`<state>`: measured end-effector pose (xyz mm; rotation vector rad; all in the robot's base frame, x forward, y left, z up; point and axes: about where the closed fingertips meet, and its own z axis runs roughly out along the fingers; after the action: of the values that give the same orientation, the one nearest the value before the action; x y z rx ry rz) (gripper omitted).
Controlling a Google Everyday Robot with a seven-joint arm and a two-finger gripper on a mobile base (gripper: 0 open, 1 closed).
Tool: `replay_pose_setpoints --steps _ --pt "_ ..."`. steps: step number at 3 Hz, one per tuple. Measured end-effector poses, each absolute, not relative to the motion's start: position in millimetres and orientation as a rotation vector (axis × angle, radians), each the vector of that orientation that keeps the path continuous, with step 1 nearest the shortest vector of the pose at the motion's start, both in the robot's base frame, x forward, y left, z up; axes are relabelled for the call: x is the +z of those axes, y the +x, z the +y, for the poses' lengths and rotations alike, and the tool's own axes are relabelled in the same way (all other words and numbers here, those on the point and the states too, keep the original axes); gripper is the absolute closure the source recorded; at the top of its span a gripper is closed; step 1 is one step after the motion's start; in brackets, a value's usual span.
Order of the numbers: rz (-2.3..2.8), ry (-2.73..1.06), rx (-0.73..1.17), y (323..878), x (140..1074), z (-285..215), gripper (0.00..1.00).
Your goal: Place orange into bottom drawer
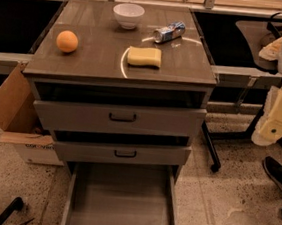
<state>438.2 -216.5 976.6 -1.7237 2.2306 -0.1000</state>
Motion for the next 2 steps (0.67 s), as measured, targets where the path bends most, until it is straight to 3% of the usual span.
replay_pose_setpoints --steps 2 --pt "2.242 -1.57 -0.017 449.8 975.0 -205.0 0.0"
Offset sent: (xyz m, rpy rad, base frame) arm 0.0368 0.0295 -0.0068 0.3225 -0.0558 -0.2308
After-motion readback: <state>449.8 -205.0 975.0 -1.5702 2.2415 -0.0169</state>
